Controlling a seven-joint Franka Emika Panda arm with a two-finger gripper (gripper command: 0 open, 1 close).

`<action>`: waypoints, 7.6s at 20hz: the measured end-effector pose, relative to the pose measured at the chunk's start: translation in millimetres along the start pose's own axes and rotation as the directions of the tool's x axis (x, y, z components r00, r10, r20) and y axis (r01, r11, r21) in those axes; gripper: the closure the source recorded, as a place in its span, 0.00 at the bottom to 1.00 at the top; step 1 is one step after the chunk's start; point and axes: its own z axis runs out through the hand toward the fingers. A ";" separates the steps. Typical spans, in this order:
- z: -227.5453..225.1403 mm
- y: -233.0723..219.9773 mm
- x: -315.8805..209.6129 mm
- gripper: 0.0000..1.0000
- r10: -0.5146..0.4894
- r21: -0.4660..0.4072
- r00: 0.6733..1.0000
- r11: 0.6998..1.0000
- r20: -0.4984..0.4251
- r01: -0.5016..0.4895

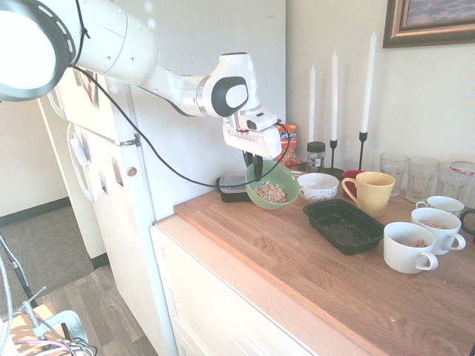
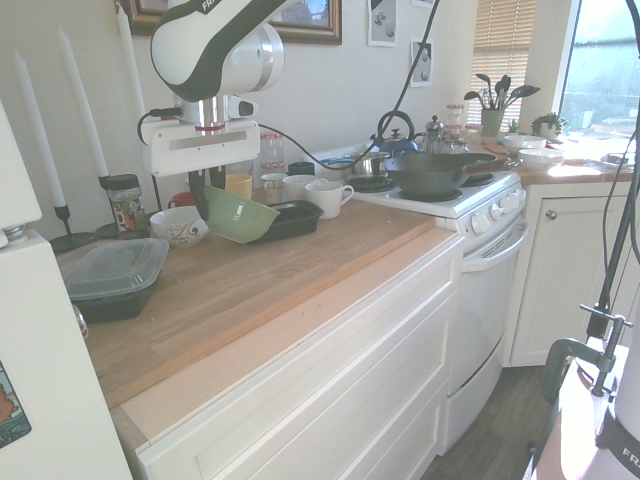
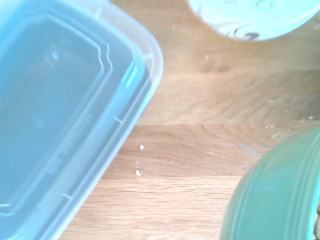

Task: Pour the cereal into the box

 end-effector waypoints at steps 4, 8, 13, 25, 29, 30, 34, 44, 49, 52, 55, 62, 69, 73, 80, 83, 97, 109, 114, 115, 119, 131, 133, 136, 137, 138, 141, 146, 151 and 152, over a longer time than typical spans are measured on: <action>-34.5 18.3 24.4 1.00 0.039 0.075 0.996 0.996 0.075 -0.045; -54.5 43.6 69.5 1.00 0.091 0.140 0.984 0.984 0.153 -0.112; -42.3 66.0 112.8 1.00 0.128 0.178 0.958 0.968 0.258 -0.177; 5.0 85.1 205.8 1.00 0.113 0.292 0.867 0.913 0.486 -0.283; 4.6 89.1 224.2 1.00 0.093 0.340 0.829 0.882 0.551 -0.325; 5.1 94.0 229.3 1.00 0.090 0.351 0.821 0.874 0.564 -0.337; 9.6 114.9 243.3 1.00 0.077 0.378 0.787 0.846 0.612 -0.376; 28.0 131.3 255.1 1.00 0.029 0.430 0.717 0.783 0.697 -0.450; 36.2 139.6 262.1 1.00 -0.030 0.472 0.655 0.718 0.755 -0.512; 37.6 147.6 269.4 1.00 -0.047 0.484 0.636 0.692 0.770 -0.535; 40.3 156.4 276.3 1.00 -0.060 0.492 0.623 0.674 0.780 -0.551; 47.9 157.8 281.5 1.00 -0.085 0.506 0.615 0.661 0.784 -0.553; 15.2 119.2 263.9 1.00 -0.043 0.463 0.730 0.798 0.682 -0.385; -21.3 87.8 241.9 1.00 0.023 0.373 0.832 0.887 0.555 -0.273; -54.5 37.7 175.1 1.00 0.054 0.156 0.965 0.983 0.257 -0.097; -54.0 3.6 120.4 1.00 0.014 0.048 0.993 0.999 0.121 -0.020; 36.5 -31.0 -58.4 1.00 -0.260 -0.341 0.901 0.930 -0.347 0.137; 104.5 -23.9 -111.0 1.00 -0.313 -0.340 0.895 0.919 -0.316 0.202; 109.5 -22.5 -107.0 1.00 -0.320 -0.335 0.892 0.919 -0.320 0.209; 109.6 -22.3 -106.8 1.00 -0.320 -0.335 0.891 0.919 -0.321 0.209; 132.2 -18.4 -106.3 1.00 -0.343 -0.349 0.887 0.909 -0.309 0.230; 137.0 -17.9 -106.1 0.00 -0.345 -0.346 0.882 0.910 -0.321 0.230; 135.9 -18.6 -106.4 0.00 -0.336 -0.337 0.887 0.914 -0.318 0.225; 134.2 -19.4 -106.3 0.00 -0.319 -0.323 0.895 0.921 -0.312 0.216; 133.2 -19.5 -105.9 0.00 -0.317 -0.321 0.896 0.923 -0.312 0.214; 132.4 -19.7 -105.7 0.00 -0.315 -0.319 0.896 0.923 -0.313 0.214; 131.0 -19.8 -104.1 0.00 -0.299 -0.305 0.904 0.930 -0.307 0.204; 109.1 -20.6 -94.6 0.00 -0.220 -0.236 0.944 0.958 -0.247 0.162; 54.7 -14.6 -79.8 0.00 -0.136 -0.170 0.980 0.979 -0.146 0.110; 44.2 -11.4 -77.6 0.00 -0.122 -0.159 0.987 0.982 -0.102 0.105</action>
